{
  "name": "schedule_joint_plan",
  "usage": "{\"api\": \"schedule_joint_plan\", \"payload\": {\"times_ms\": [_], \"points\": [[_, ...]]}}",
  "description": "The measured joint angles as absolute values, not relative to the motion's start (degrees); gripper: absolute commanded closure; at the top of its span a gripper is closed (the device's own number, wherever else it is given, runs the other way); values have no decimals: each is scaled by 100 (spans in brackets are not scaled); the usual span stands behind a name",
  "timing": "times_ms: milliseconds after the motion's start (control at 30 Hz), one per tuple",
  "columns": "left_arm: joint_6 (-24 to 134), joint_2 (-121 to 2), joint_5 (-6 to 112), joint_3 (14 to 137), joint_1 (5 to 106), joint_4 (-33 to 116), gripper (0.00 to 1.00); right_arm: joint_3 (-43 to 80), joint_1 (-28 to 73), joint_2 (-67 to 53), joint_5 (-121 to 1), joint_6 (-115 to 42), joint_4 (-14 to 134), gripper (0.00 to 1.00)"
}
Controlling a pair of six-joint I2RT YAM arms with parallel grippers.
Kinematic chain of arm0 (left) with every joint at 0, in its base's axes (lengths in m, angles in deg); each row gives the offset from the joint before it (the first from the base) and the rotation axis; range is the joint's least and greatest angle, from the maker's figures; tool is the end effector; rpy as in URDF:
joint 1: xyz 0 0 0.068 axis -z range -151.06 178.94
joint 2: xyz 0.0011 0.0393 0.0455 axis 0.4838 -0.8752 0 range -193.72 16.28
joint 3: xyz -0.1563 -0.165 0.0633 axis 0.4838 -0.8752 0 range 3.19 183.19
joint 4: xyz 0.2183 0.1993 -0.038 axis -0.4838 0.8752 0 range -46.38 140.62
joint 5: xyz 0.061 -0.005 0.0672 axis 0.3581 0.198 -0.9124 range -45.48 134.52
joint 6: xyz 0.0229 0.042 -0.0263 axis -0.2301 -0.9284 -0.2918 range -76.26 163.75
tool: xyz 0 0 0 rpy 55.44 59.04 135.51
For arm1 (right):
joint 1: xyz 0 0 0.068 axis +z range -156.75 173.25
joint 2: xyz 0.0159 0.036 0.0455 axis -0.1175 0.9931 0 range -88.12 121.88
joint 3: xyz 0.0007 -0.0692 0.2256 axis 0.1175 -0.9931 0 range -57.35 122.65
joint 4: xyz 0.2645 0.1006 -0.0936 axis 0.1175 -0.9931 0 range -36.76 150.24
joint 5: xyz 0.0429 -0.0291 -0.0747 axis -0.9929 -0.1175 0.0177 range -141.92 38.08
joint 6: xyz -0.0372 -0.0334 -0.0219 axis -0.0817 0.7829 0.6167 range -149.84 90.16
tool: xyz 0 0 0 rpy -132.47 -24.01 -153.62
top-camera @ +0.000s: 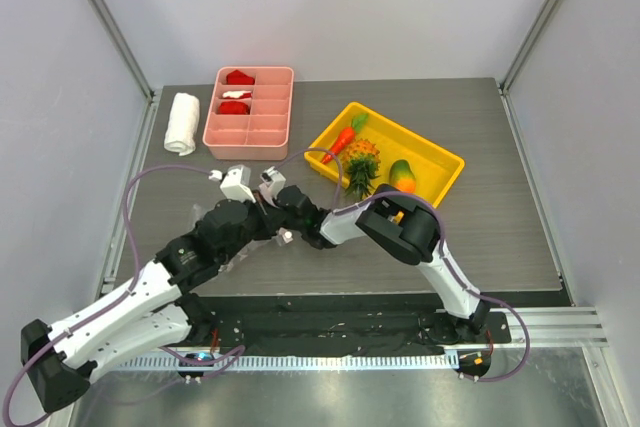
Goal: Open the zip-top bag and remove the fake food
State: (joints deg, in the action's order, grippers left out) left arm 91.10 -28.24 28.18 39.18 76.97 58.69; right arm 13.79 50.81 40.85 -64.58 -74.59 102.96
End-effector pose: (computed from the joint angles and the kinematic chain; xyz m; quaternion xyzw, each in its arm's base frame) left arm 0.1738 -0.1779 0.2453 -0.0729 0.8287 -0.3208 0.4528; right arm 0.2452 0.4007 0.0522 -0.1547 0.7767 0.5256 0.3108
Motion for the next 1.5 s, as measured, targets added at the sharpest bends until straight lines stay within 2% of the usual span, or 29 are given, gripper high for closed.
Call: {"api": "schedule_joint_plan", "payload": {"times_ms": [100, 333, 467, 867, 1200, 1300, 1500], "points": [[9160, -2668, 2794, 3865, 7697, 5955, 100, 1416, 5101, 4211, -6428, -7453, 10436, 75], [9175, -2389, 2676, 3863, 7699, 6195, 100, 1565, 5088, 4303, -6388, -7385, 10460, 87], [9173, -2126, 2499, 3863, 7708, 6311, 100, 1523, 5088, 3940, -6310, -7169, 9817, 94], [8994, -2076, 1885, 3916, 7736, 6291, 100, 1643, 4983, 1444, -5630, -6109, 5837, 95], [8813, -2373, 1669, 4091, 7734, 6265, 100, 1844, 4979, 515, -5545, -5997, 4440, 92], [8817, -2415, 1791, 4088, 7734, 6228, 100, 1844, 4976, 472, -5562, -5999, 4431, 88], [8854, -2290, 2187, 4088, 7734, 5972, 100, 1608, 4965, 904, -5741, -6106, 4761, 67]]}}
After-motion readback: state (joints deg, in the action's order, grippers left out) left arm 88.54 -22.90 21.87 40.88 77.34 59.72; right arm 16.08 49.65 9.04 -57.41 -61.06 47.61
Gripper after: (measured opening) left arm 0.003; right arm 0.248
